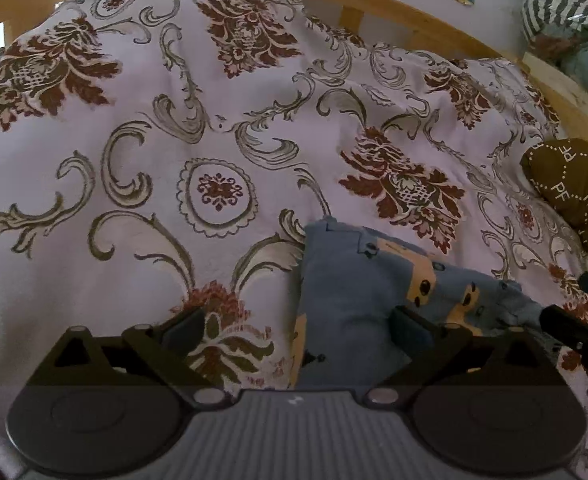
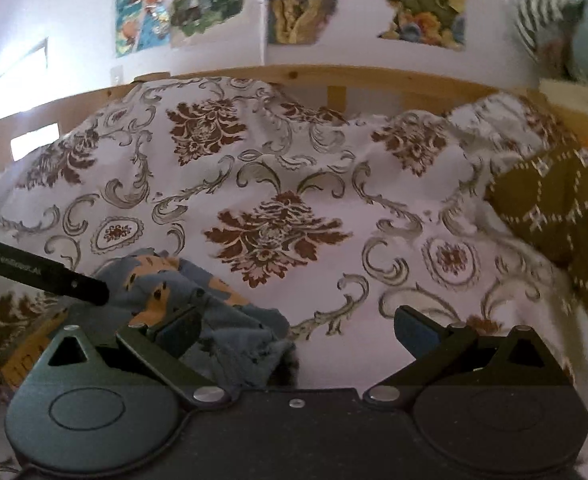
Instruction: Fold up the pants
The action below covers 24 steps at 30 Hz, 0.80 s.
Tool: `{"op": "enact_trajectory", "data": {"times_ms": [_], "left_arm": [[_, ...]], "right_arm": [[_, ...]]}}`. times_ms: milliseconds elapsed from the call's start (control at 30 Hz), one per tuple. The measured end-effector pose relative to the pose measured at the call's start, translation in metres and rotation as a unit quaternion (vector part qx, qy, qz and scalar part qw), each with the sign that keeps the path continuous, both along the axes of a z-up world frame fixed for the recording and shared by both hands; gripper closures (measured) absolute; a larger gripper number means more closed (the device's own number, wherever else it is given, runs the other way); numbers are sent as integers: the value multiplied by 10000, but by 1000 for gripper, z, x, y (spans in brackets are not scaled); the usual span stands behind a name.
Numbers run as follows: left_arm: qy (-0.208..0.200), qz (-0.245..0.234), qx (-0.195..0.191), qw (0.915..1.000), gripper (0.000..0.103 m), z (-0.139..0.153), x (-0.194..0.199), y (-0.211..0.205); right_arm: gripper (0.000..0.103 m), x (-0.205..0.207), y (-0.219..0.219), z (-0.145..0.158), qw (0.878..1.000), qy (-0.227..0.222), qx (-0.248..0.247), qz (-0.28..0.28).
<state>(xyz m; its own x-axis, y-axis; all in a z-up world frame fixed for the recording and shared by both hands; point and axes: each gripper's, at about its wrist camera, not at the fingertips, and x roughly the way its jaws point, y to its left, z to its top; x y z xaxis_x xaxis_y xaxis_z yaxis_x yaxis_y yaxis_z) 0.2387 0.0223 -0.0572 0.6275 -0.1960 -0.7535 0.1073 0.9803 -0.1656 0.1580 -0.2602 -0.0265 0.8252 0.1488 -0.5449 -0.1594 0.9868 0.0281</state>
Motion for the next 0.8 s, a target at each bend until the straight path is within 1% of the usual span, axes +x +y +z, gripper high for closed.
{"op": "enact_trajectory", "data": {"times_ms": [167,200,233,300,333,367,400,500,533,567,600,633,667,700,733,767,800], "left_arm": [[-86,-40,11,10000,0,8,-20,8],[-80,-67,66,9999,0,6,-24,9],[-71,-88,127,9999,1,5,-27,9],[-194,-183,81,9996,0,6,-35,12],[-272,-276,-27,9992,0,7,-38,14],[-361,-413,-194,9983,0,10,-41,16],[-426,-545,-325,9971,0,11,-42,17],[-403,-960,-518,9932,2,11,-35,14],[-284,-1082,-589,9920,8,8,-29,14],[-122,-1124,-635,9916,23,4,-24,14],[151,-1140,-710,9908,33,-3,-16,14],[344,-1132,-830,9895,47,-8,-12,15],[448,-1089,-1037,9876,55,-12,-10,18],[471,-1070,-1213,9857,59,-13,-10,19],[446,-1085,-1218,9856,64,-11,-11,18],[372,-1122,-1138,9864,71,-8,-12,14],[297,-1171,-1067,9869,73,-5,-13,11]], "right_arm": [[1,-14,-4,-17,9993,355,102,25],[1,-16,-5,-20,9988,414,227,87],[1,-17,-8,-22,9977,463,466,191],[1,-16,-14,-23,9922,564,1014,446],[4,-14,-16,-24,9875,649,1296,621],[9,-10,-17,-24,9821,749,1542,781],[11,-6,-18,-25,9778,864,1692,886],[29,9,-16,-34,9709,1223,1850,907],[39,13,-17,-37,9694,1285,1931,808],[43,15,-20,-39,9669,1315,2065,717],[54,17,-23,-40,9637,1347,2210,657],[63,17,-24,-40,9617,1368,2291,627],[70,17,-24,-39,9625,1336,2276,631],[74,15,-23,-37,9645,1268,2212,688],[80,12,-19,-32,9682,1152,2088,756],[81,9,-16,-26,9728,1002,1920,823],[82,8,-13,-20,9766,838,1780,865]]}}
